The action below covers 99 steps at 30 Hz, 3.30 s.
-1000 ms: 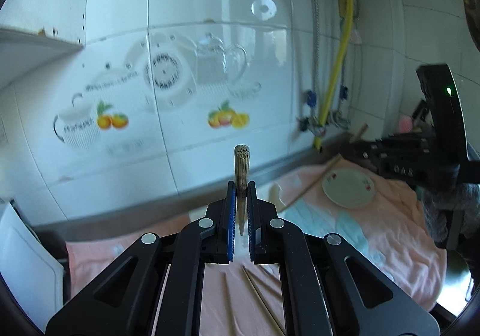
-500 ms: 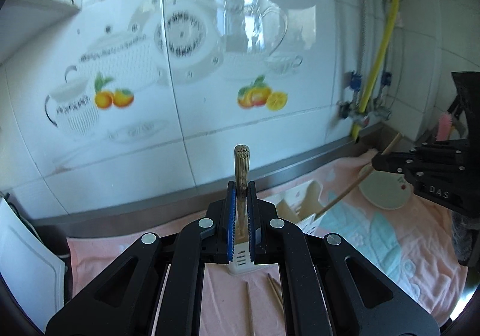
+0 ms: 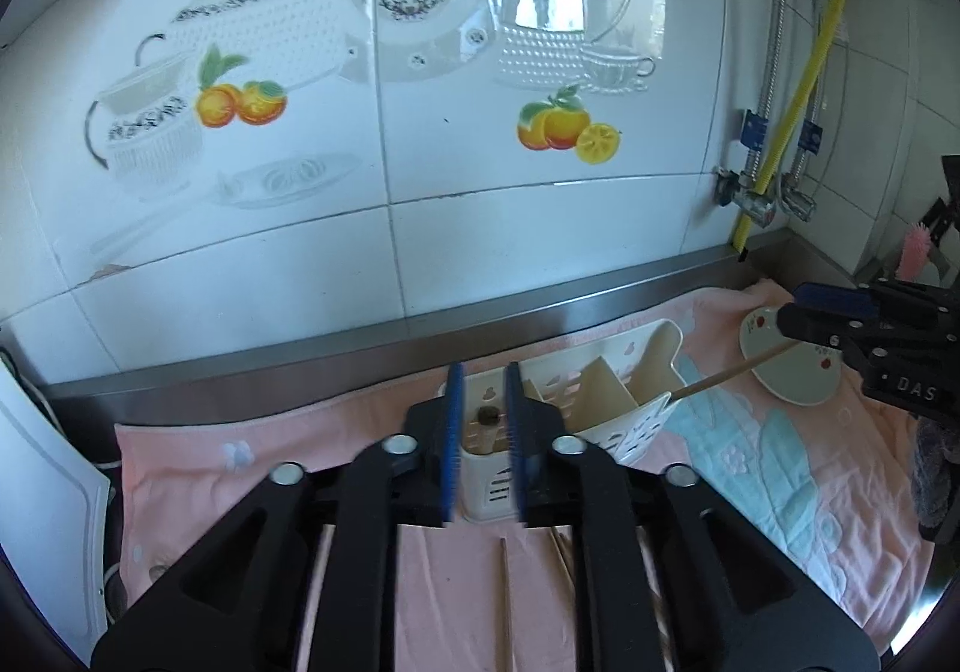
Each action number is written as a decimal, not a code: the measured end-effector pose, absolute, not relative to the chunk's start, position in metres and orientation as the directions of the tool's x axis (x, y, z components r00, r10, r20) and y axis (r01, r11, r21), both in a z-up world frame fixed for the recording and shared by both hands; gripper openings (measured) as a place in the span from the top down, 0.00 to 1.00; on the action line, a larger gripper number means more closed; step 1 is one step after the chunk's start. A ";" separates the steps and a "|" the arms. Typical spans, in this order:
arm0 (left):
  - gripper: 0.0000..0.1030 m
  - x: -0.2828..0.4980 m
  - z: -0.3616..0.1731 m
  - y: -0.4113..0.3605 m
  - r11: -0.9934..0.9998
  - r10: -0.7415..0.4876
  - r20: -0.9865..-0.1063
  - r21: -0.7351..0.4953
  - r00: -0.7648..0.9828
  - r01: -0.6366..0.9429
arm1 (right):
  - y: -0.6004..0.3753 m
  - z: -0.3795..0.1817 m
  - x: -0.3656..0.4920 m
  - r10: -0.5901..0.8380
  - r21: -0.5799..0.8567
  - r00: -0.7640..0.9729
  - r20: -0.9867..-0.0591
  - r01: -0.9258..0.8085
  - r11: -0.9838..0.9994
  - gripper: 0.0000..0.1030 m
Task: Organize utensils
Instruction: 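Drop the chopstick into the white holder by opening the left tool, then lower the left tool onto another chopstick and close its fingers, then lift the chopstick with the left tool and carry it over the holder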
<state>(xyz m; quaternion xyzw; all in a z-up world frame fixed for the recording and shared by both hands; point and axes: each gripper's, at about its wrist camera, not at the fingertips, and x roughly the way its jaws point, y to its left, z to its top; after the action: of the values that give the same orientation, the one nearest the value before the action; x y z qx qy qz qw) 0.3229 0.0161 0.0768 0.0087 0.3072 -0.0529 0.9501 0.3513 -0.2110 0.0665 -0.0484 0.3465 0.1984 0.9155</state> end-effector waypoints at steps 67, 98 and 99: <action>0.71 0.163 -0.114 0.032 0.994 -0.103 -0.766 -0.060 0.635 0.088 | -0.292 -0.141 0.196 0.330 0.050 0.484 -0.811 -0.505 0.862 0.76; 0.95 0.166 -0.102 0.022 0.991 -0.122 -0.748 -0.058 0.652 0.118 | -0.290 -0.112 0.179 0.335 0.023 0.580 -0.742 -0.478 0.878 0.93; 0.95 0.164 -0.097 0.022 0.991 -0.124 -0.741 -0.059 0.660 0.120 | -0.290 -0.106 0.178 0.342 0.025 0.589 -0.732 -0.479 0.878 0.93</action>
<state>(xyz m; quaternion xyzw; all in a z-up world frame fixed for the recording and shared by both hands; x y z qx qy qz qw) 0.1643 0.0224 -0.0969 -0.0027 0.4069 -0.0669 0.9110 0.1776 -0.2896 -0.1056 -0.0876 0.3898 0.2312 0.8871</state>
